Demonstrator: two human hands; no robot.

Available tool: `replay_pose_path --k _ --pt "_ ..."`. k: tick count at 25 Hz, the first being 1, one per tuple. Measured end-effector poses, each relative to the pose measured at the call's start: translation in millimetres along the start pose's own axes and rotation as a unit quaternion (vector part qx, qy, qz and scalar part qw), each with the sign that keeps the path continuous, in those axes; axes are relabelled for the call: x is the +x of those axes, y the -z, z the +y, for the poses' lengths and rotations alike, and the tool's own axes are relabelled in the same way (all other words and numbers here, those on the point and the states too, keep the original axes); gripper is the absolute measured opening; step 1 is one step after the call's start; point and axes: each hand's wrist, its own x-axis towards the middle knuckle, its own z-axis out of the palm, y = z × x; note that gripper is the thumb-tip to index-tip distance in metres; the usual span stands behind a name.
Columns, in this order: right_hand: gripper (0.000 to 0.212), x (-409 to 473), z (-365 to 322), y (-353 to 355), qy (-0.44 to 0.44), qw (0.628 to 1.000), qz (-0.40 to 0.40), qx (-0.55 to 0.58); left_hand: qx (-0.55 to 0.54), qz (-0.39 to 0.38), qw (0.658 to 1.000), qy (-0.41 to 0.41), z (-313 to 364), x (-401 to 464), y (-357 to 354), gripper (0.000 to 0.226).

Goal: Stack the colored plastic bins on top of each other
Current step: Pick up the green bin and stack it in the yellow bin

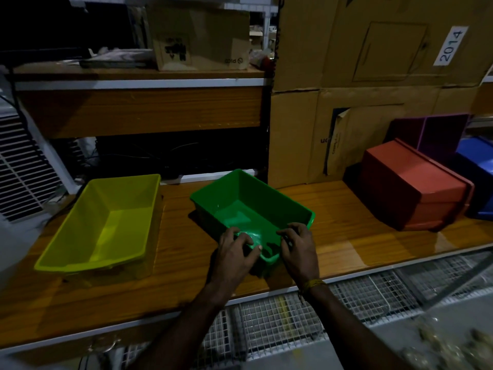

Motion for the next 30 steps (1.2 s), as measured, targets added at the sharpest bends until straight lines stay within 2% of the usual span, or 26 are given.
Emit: replay_pose_path --k 4,9,14,17,20,24,30 --pt "0.022 4 4 1 -0.026 0.999 -0.004 -0.023 -0.051 -0.020 0.998 0.010 -19 6 20 0.002" --pt "0.034 10 2 -6 -0.002 0.995 -0.067 -0.081 0.038 0.060 0.997 0.040 -21 10 30 0.032" --pt "0.044 20 -1 -8 -0.023 0.990 -0.093 -0.103 0.022 -0.022 0.995 0.091 -6 6 20 0.042" --pt "0.046 32 -1 -5 -0.061 0.984 -0.120 -0.119 0.037 -0.012 0.993 0.114 4 8 12 0.048" --pt "0.042 45 -1 1 -0.089 0.986 -0.123 -0.072 -0.010 0.015 0.987 0.163 8 19 14 0.049" --pt "0.036 67 -3 16 -0.119 0.984 -0.115 0.065 -0.050 0.106 0.979 0.166 14 37 21 0.037" --pt "0.032 111 -18 36 -0.117 0.979 -0.101 0.130 -0.001 0.151 0.971 0.187 40 83 37 0.034"
